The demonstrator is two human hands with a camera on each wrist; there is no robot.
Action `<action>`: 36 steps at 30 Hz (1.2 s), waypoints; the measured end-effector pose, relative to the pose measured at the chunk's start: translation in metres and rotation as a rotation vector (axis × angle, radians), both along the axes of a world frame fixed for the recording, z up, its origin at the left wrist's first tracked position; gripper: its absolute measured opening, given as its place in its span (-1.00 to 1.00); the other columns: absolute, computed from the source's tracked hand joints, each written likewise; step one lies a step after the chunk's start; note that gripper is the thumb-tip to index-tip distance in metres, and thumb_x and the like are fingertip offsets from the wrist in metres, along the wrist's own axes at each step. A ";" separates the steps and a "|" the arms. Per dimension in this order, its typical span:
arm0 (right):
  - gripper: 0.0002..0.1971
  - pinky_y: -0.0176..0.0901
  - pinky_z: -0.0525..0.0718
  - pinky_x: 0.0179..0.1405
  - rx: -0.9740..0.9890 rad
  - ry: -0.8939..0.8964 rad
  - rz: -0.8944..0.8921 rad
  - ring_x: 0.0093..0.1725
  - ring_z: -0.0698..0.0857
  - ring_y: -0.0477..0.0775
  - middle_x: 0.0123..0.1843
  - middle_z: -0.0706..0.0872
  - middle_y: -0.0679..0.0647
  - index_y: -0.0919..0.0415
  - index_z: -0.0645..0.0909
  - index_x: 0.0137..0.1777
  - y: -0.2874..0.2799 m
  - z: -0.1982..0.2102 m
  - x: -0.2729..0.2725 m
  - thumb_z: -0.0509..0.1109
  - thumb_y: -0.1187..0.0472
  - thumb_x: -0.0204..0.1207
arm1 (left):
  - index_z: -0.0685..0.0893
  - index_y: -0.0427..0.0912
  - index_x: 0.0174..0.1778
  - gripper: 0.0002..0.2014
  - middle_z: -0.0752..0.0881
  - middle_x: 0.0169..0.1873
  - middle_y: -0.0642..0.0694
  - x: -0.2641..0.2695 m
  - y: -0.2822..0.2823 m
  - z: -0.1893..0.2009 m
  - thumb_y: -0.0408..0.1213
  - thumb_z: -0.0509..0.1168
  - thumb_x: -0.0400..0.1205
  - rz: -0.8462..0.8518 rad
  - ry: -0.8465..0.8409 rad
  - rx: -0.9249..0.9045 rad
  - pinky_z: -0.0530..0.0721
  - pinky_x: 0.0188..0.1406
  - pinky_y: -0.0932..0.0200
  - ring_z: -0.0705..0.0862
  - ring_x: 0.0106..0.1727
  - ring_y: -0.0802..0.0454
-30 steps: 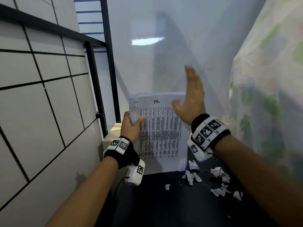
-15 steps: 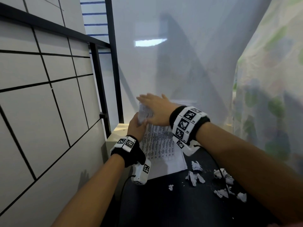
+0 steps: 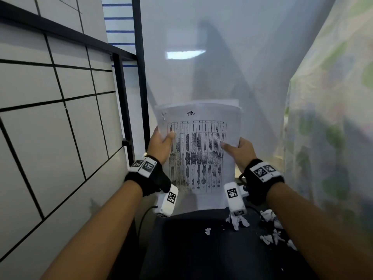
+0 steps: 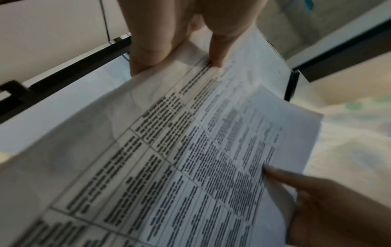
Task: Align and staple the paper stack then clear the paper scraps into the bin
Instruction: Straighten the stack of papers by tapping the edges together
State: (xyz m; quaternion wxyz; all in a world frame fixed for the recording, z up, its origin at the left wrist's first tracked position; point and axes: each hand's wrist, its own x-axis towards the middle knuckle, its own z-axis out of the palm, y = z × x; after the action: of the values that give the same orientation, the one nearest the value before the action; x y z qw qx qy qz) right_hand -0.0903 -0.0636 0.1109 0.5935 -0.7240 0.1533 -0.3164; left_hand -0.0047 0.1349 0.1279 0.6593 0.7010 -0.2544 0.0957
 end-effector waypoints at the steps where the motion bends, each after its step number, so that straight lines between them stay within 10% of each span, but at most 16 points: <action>1: -0.70 0.18 0.68 0.21 -0.042 -0.018 -0.051 0.10 0.71 0.26 0.08 0.73 0.27 0.37 0.62 0.22 0.008 0.000 0.001 0.44 0.33 0.49 | 0.32 -0.26 0.51 -0.58 0.55 0.23 -0.05 -0.001 -0.002 -0.001 -0.32 0.15 0.72 0.015 -0.007 0.027 0.46 0.18 0.33 0.57 0.18 0.07; 4: -0.72 -0.04 0.69 0.05 -0.113 -0.088 -0.114 0.05 0.68 0.17 0.07 0.72 0.23 0.38 0.61 0.25 0.029 -0.005 0.001 0.36 0.30 0.57 | 0.15 -0.28 0.52 -0.55 0.50 0.33 -0.15 -0.007 -0.008 -0.007 -0.44 0.08 0.71 0.065 0.000 0.035 0.60 -0.20 0.43 0.58 -0.16 0.21; 8: -0.69 -0.18 0.60 0.01 -0.072 -0.076 -0.097 0.10 0.64 0.09 0.05 0.64 0.09 0.33 0.54 0.31 0.038 -0.027 -0.008 0.32 0.36 0.57 | 0.16 -0.20 0.45 -0.58 0.52 0.29 -0.28 -0.015 -0.010 -0.029 -0.47 0.07 0.69 0.125 0.026 0.001 0.68 0.12 -0.02 0.62 0.11 -0.13; 15: -0.57 0.02 0.69 0.06 0.147 -0.049 -0.074 -0.01 0.66 0.19 0.06 0.66 0.24 0.24 0.41 0.16 0.018 -0.042 -0.013 0.44 0.53 0.37 | 0.25 -0.14 0.21 -0.72 0.54 -0.13 0.02 -0.021 -0.003 -0.058 -0.40 0.20 0.68 0.079 0.073 -0.008 0.57 -0.29 0.35 0.59 -0.17 0.04; 18: -0.69 -0.20 0.63 -0.28 0.120 -0.031 -0.031 -0.07 0.63 0.16 -0.03 0.65 0.22 0.29 0.51 0.13 0.021 -0.035 -0.012 0.36 0.54 0.42 | 0.28 -0.13 0.26 -0.74 0.57 -0.08 0.02 -0.016 -0.006 -0.049 -0.40 0.14 0.71 0.041 0.058 -0.011 0.64 -0.11 0.36 0.59 -0.10 0.13; 21: -0.76 -0.30 0.57 -0.39 0.063 -0.030 -0.019 -0.10 0.63 0.15 -0.08 0.65 0.21 0.34 0.60 0.08 0.026 -0.029 -0.008 0.34 0.53 0.44 | 0.26 -0.03 0.15 -0.78 0.53 -0.15 0.08 -0.018 -0.009 -0.041 -0.44 0.09 0.72 0.013 0.003 0.014 0.54 -0.37 0.60 0.46 -0.26 0.35; 27: -0.61 -0.22 0.61 -0.26 0.073 -0.081 -0.080 -0.03 0.64 0.15 -0.02 0.65 0.19 0.38 0.52 0.22 0.016 -0.034 -0.012 0.42 0.51 0.38 | 0.21 -0.24 0.44 -0.54 0.57 -0.03 -0.06 -0.015 -0.001 -0.052 -0.47 0.21 0.66 0.040 -0.006 -0.038 0.65 -0.25 0.32 0.62 -0.21 0.28; 29: -0.52 -0.14 0.64 -0.15 0.083 -0.102 -0.093 -0.01 0.65 0.18 0.03 0.64 0.21 0.36 0.42 0.28 0.012 -0.035 -0.014 0.45 0.49 0.37 | 0.19 -0.21 0.43 -0.51 0.54 -0.04 0.04 -0.018 0.000 -0.050 -0.53 0.21 0.64 0.020 -0.062 -0.014 0.66 -0.30 0.52 0.63 -0.20 0.37; 36: -0.73 -0.67 0.53 -0.58 0.031 -0.210 -0.134 -0.06 0.60 0.07 -0.03 0.62 0.16 0.47 0.57 0.20 0.017 -0.002 -0.012 0.30 0.50 0.50 | 0.37 -0.23 0.32 -0.71 0.46 -0.25 0.23 -0.017 -0.013 -0.014 -0.48 0.12 0.69 0.129 -0.128 0.007 0.47 -0.42 0.60 0.44 -0.30 0.38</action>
State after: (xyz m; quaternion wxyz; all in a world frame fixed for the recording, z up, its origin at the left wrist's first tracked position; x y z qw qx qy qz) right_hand -0.1023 -0.0471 0.1094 0.5947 -0.6658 0.1432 -0.4272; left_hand -0.0212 0.1219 0.1142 0.6317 0.7108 -0.2505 0.1815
